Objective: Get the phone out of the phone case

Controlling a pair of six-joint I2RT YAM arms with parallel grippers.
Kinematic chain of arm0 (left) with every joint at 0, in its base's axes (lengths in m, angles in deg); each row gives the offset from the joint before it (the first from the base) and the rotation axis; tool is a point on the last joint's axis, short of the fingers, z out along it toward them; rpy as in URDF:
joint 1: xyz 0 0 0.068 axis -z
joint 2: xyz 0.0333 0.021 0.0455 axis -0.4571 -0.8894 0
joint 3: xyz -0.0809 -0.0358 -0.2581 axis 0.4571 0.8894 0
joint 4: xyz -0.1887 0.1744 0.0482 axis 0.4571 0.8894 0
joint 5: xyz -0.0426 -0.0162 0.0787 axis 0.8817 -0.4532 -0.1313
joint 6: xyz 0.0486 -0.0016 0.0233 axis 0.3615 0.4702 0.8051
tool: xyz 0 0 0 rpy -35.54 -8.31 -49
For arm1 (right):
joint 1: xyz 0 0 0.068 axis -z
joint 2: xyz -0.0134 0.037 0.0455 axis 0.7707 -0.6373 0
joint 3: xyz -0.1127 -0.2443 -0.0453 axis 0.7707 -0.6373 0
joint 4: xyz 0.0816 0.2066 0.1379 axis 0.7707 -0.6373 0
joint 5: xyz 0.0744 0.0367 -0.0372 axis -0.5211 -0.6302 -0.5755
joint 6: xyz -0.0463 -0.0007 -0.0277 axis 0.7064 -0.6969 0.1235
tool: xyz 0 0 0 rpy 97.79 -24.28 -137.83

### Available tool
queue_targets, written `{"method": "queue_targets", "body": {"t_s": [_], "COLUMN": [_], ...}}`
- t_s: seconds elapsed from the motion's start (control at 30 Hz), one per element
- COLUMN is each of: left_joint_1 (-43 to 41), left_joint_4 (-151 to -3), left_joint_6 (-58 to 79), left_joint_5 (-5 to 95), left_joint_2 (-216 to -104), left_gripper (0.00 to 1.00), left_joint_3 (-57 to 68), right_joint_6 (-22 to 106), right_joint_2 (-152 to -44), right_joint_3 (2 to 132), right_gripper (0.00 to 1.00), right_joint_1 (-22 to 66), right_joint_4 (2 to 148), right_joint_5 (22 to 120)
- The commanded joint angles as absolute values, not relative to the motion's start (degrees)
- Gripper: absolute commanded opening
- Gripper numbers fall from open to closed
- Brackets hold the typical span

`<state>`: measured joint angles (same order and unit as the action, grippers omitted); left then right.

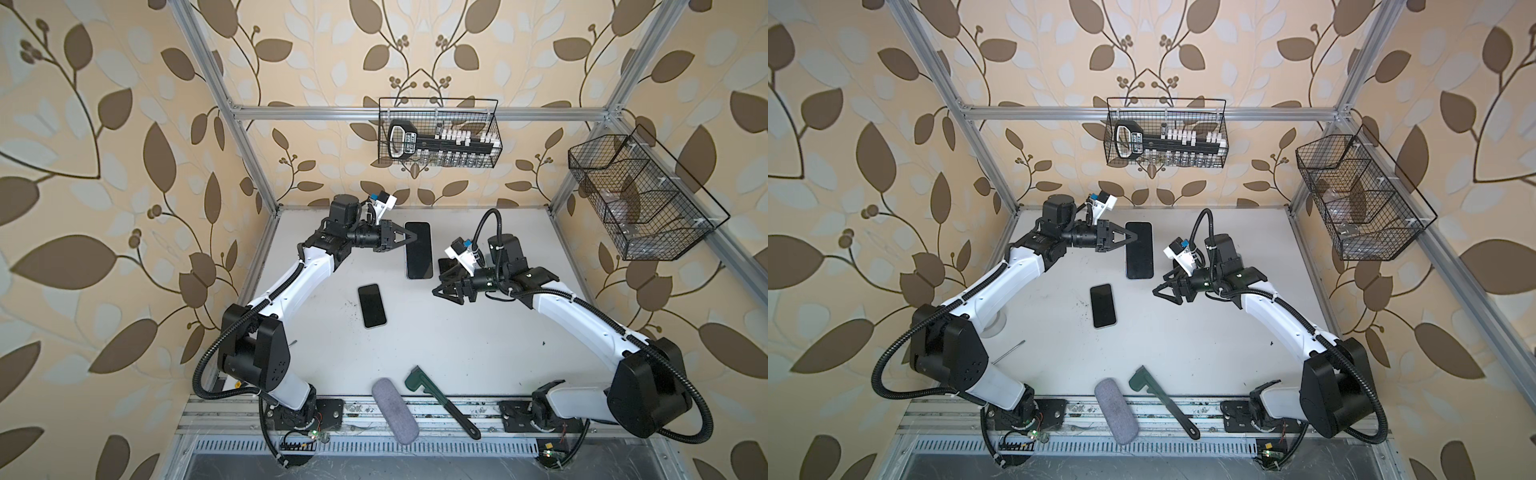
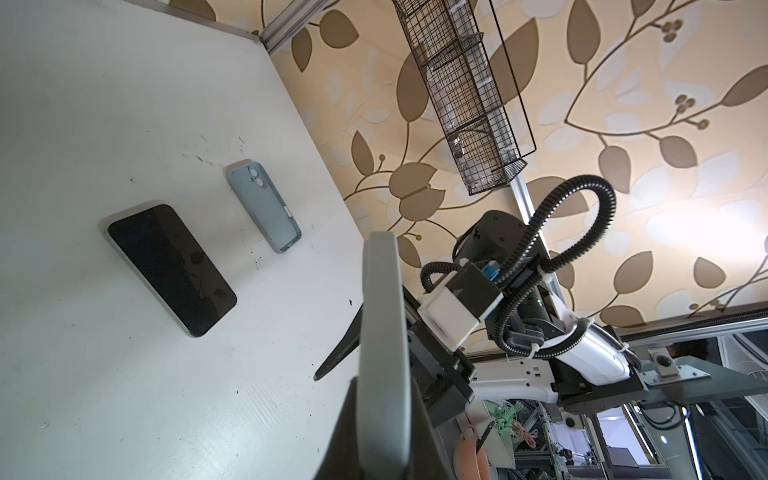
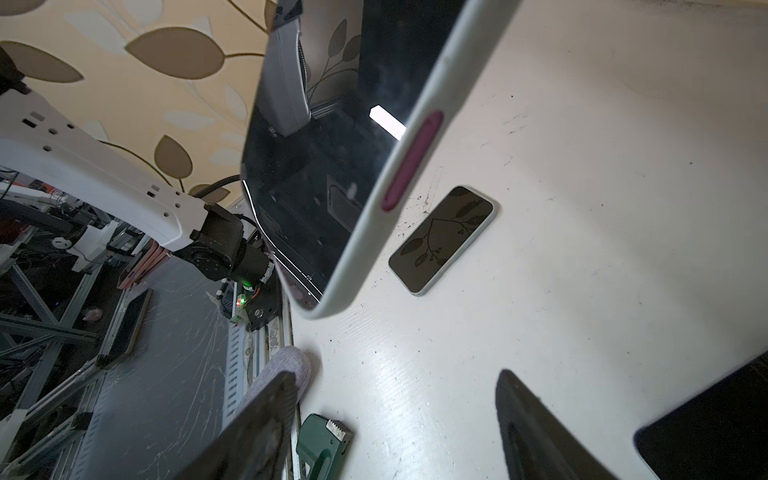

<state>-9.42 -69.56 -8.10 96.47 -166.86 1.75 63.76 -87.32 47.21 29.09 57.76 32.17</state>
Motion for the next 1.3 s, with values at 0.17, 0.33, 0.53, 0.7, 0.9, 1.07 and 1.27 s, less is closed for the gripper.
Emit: {"method": "queue_targets", "body": {"t_s": [0.17,0.33,0.53,0.7,0.9,1.07,1.27], "left_joint_1": [-9.7,-9.5,-9.2,-8.7,-8.3,-8.0,-7.8], "left_joint_4": [-72.8,-72.8,-73.1,-73.5,-74.6,-75.1,-75.2], "left_joint_6": [-4.7,-4.4,-4.6,-5.1,-5.9,-6.3,-6.4], "left_joint_5": [101.2,101.3,101.2,101.2,101.2,101.3,101.3], "left_joint_2": [-164.2,-163.8,-163.6,-163.6,-163.4,-163.2,-163.1], "left_gripper": [0.00,0.00,0.00,0.00,0.00,0.00,0.00], "left_joint_3": [2.0,2.1,2.1,2.1,2.4,2.5,2.5], "right_joint_6": [65.6,65.9,66.0,66.8,67.2,67.2,67.1], "right_joint_2": [-89.7,-90.7,-91.7,-92.5,-93.2,-93.5,-93.2], "right_joint_3": [52.4,53.4,54.0,54.6,54.7,54.8,54.9], "right_gripper": [0.59,0.55,0.48,0.42,0.38,0.35,0.28], "right_joint_1": [29.8,29.9,29.8,29.8,29.7,29.6,29.7], "right_joint_4": [58.2,57.5,57.1,55.9,55.1,54.9,55.2], "right_joint_5": [23.3,21.8,19.8,18.7,18.1,17.9,17.7]}}
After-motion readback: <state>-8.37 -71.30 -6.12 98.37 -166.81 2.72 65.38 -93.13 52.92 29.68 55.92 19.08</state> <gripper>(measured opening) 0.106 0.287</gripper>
